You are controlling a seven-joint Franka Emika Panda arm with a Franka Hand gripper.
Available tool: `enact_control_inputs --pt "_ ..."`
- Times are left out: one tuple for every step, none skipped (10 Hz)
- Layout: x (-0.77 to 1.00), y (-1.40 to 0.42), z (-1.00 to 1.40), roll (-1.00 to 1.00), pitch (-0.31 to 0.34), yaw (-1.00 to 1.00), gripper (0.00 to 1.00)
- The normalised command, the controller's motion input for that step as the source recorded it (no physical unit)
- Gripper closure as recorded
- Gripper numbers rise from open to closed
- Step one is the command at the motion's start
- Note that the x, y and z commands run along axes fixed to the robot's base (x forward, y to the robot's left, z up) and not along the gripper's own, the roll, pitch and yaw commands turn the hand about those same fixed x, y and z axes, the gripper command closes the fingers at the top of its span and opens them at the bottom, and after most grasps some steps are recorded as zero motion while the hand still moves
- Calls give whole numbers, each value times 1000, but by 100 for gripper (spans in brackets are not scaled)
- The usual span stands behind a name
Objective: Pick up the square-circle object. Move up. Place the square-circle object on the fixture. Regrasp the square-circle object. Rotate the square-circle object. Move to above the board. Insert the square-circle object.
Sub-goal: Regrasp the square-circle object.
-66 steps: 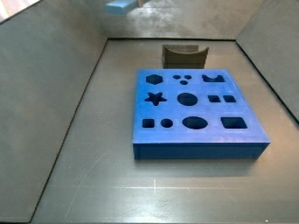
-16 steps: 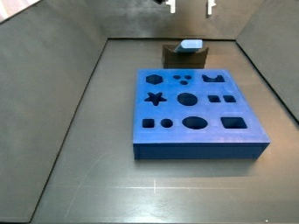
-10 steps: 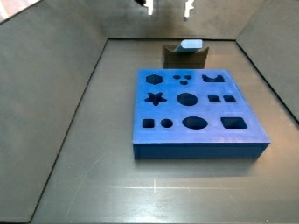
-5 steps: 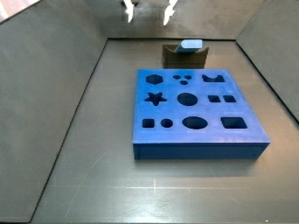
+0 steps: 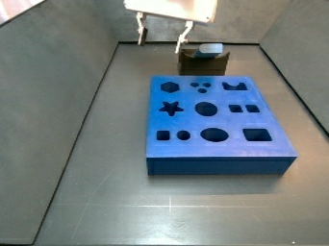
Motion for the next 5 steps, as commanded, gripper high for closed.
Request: enact_control_inputs --pt "-35 -41 -11 1000 -181 -912 0" --pt "-25 -27 -12 1000 -198 -912 0" --pt "-28 -21 -3 1000 -212 -914 0" --pt "-35 -22 6 1000 -225 -914 0" --pt "-37 -20 2 1000 -240 -912 0"
